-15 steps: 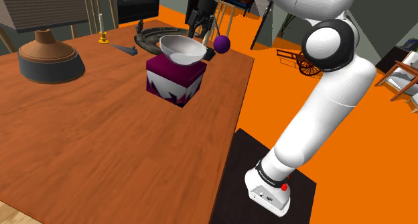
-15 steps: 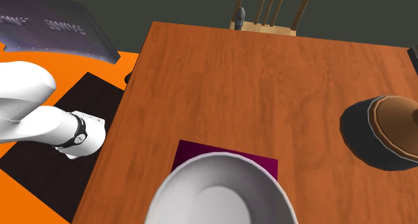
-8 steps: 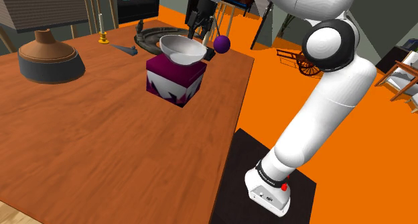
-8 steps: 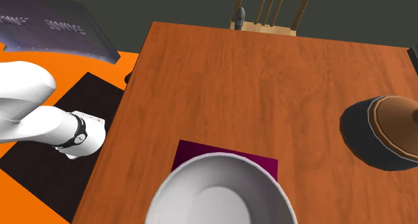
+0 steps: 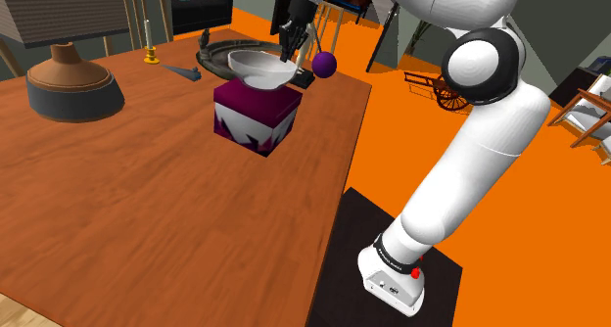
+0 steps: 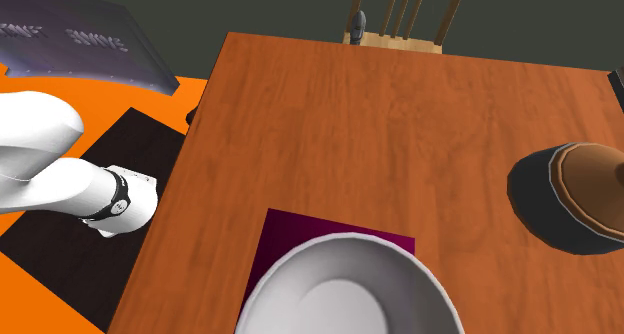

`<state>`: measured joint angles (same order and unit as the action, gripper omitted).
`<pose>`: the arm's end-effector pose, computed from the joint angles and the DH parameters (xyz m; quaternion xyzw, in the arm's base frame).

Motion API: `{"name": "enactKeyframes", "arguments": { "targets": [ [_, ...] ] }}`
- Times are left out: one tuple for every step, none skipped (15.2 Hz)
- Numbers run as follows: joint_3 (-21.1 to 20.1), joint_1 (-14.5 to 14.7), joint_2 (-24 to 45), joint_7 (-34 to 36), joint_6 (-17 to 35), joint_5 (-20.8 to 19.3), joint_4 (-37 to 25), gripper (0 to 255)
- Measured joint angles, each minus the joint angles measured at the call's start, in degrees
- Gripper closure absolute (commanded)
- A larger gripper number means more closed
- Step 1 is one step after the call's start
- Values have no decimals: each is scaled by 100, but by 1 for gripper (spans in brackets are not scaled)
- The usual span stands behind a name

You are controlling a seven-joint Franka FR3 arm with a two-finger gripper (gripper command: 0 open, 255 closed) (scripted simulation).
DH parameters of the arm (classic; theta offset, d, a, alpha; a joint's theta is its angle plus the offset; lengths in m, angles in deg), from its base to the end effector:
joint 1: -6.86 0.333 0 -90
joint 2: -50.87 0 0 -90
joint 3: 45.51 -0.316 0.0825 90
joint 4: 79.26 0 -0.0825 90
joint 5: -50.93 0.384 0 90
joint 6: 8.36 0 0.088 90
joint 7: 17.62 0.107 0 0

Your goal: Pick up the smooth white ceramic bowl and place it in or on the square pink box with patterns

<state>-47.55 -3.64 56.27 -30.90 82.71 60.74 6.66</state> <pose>0.5813 -0.0693 0.6077 -0.9954 -0.0400 -0.0143 0.0860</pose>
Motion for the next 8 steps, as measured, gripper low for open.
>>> {"name": "enactKeyframes", "arguments": {
  "targets": [
    [1,-1,-2,0,1,-1,1,255],
    [2,-1,-2,-2,1,-1,2,255],
    [2,-2,19,4,-50,0,-67,255],
    [-1,1,40,20,-114,-1,-151,255],
    [-4,4,46,35,-183,0,-226,255],
    [-1,0,76,39,-255,-1,-328,255],
    [-1,-1,90,52,-335,-1,-421,255],
    [-1,-2,132,64,-416,-2,-546,255]
  ]
}}
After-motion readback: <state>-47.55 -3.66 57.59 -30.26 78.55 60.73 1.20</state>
